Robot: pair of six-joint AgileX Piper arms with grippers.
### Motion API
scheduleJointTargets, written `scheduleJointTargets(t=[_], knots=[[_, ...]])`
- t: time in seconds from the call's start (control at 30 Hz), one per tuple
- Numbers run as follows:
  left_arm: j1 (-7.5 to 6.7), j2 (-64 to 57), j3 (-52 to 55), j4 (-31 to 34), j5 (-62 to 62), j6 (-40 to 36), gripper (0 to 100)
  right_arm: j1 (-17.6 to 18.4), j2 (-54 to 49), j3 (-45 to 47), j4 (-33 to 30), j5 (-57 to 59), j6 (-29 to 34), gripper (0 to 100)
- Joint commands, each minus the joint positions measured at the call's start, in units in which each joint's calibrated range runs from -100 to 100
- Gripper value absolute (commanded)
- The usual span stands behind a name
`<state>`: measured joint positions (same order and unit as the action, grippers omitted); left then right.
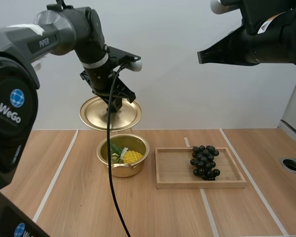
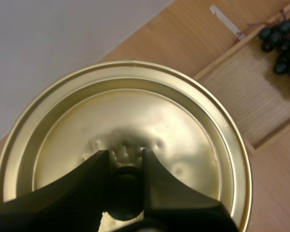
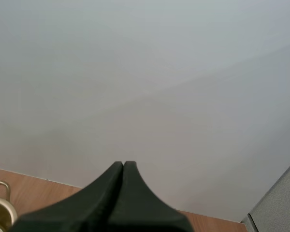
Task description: Open the pot, put the pineapple inside, and close it
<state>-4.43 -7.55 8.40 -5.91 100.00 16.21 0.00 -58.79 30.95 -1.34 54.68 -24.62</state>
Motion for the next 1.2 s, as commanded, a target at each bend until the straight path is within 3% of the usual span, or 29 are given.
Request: scheduleJointTargets(t=[0.0, 0.53, 1.0, 1.17], knots=[[-0.20, 3.2, 0.4, -2.0, 0.0, 3.0, 0, -0.2, -0.8, -0.2, -1.0, -1.6, 0.1, 0], [-0.20, 10.6, 1.7, -9.6, 0.0, 7.0, 0, -1.3, -0.8, -0.2, -1.5, -1.2, 0.1, 0], [-0.20, 10.6, 12.0, -9.6, -23.8, 8.9, 0, -1.3, -0.8, -0.2, -2.4, -1.2, 0.1, 0], [-0.20, 10.6, 12.9, -9.6, -25.2, 9.1, 0, -1.3, -0.8, -0.2, -2.4, -1.2, 0.1, 0]])
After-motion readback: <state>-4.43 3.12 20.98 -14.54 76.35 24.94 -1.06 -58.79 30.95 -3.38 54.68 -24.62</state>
